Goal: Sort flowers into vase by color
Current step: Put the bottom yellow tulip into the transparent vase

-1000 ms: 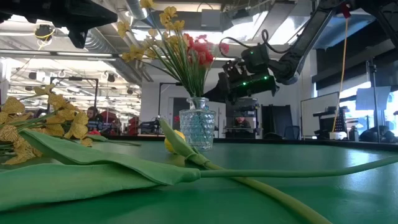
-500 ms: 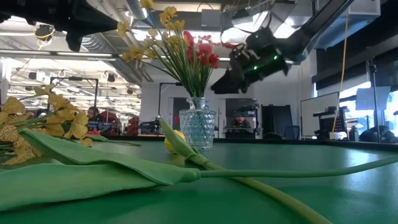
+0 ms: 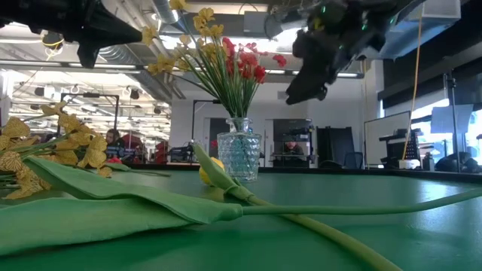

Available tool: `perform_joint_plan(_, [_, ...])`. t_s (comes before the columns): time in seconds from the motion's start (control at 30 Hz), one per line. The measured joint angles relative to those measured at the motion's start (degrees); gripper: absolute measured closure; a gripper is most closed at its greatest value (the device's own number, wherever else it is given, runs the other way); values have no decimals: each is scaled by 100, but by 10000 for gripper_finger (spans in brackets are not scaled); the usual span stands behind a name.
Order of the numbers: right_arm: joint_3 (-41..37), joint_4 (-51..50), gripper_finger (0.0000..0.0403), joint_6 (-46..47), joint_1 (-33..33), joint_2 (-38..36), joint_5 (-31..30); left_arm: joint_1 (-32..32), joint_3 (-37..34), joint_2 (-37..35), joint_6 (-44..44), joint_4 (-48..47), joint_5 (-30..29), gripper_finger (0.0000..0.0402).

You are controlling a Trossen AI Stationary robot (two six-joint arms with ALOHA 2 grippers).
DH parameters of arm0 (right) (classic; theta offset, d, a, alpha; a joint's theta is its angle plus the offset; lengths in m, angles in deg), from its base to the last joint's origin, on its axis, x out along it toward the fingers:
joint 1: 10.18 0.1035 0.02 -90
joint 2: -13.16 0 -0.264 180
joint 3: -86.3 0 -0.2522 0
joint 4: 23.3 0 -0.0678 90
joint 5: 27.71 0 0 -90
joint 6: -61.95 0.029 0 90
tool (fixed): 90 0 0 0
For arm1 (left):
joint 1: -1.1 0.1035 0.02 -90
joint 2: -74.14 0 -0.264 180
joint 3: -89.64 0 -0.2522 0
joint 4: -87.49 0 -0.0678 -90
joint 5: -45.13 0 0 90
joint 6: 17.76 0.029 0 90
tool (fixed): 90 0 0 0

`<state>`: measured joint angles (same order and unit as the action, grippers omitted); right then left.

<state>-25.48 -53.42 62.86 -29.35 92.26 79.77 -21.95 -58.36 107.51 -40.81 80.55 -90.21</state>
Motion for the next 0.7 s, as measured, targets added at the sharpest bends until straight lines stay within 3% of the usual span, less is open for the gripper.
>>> perform_joint_plan(0.17, [-2,-290,215,206,1753,-23,-600,0,0,0,-79,-87,2,401])
perform_joint_plan(0.4, [0,721,216,605,4119,437,-2034,0,0,0,-86,-134,3,401])
perform_joint_plan(0.53, [1,1399,216,749,4798,844,-2688,0,0,0,-87,-129,4,401])
perform_joint_plan(0.7, [4,1695,217,845,4883,1280,-2687,-2,0,-2,-87,-127,4,401])
